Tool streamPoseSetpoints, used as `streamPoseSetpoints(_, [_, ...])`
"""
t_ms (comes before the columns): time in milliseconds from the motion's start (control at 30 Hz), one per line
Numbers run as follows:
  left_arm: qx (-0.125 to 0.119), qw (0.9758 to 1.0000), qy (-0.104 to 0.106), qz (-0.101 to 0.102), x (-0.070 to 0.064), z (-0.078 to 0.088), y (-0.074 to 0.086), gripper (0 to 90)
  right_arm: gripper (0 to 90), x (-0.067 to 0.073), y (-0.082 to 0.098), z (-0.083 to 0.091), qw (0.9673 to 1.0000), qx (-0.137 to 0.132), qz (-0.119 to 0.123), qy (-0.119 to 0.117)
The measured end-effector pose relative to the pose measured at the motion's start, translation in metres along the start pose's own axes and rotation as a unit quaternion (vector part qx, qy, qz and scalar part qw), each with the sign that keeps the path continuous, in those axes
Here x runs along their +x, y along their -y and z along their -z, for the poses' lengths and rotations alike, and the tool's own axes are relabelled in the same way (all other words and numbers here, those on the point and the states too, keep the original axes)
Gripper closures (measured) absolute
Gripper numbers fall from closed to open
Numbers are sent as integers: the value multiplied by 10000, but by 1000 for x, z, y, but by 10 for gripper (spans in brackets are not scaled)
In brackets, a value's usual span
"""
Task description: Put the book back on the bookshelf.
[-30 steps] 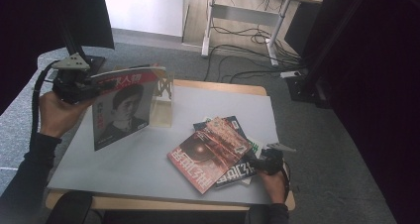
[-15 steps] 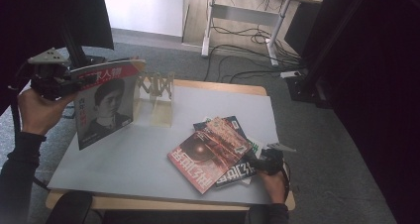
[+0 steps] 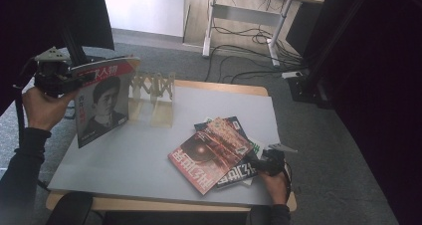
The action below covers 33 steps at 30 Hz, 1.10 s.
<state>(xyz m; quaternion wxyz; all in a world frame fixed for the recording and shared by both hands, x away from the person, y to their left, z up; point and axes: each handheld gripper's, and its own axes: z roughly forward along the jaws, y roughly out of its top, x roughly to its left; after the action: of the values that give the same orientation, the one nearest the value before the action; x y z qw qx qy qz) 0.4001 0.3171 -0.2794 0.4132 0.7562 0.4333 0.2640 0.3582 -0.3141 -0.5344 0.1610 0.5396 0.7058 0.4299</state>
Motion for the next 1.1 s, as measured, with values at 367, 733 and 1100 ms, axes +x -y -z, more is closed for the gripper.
streamPoseSetpoints(367, [-147,9997,-132,130,5,-16,-5,869,68,0,0,0,10000,-5,-7,-5])
streamPoseSetpoints(733, [-298,9990,-189,283,9,-35,-10,869,68,0,0,0,10000,-19,-2,-6])
streamPoseSetpoints(1100, [-528,9978,-137,389,14,-51,-8,868,68,0,0,0,10000,-23,-5,-12])
